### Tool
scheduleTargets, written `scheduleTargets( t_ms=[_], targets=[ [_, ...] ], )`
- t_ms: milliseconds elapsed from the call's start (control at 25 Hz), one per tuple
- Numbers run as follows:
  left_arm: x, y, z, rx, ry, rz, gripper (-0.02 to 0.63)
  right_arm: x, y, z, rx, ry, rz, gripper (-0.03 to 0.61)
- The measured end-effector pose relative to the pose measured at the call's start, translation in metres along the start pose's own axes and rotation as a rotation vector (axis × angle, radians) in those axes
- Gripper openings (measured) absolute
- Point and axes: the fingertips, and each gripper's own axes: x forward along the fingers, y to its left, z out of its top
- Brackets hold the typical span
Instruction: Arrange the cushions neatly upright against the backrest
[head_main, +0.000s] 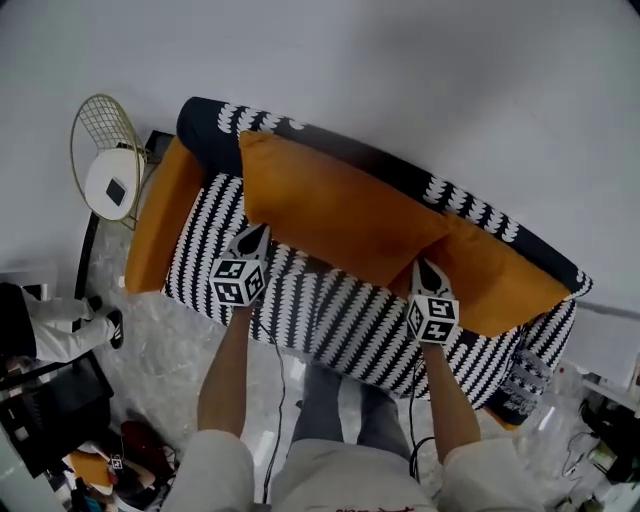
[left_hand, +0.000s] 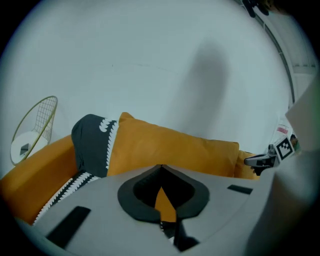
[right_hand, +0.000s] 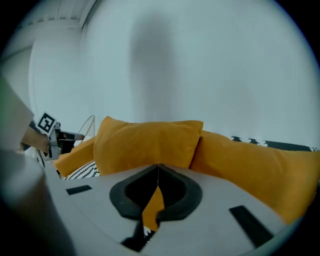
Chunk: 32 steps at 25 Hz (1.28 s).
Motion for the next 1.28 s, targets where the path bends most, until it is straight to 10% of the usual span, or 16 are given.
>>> scheduleTargets(
  t_ms=[360, 920, 1280],
  targets=[
    [0.013, -0.091, 0.023, 0.093, 0.000, -0.132, 0.029, -0.054, -0.025, 0.018, 0.058, -0.088, -0.031, 0.028],
    [0.028, -0.411, 0.057, 0.292, -0.050, -0.444, 0.029, -0.268, -0.204, 0.007, 0.168, -0.255, -0.274, 0.028],
    [-0.060, -0.491, 0.054, 0.354, -0.137, -0.442, 0.029, -0.346, -0.187, 0.016, 0.095, -0.337, -0.202, 0.028]
  ],
)
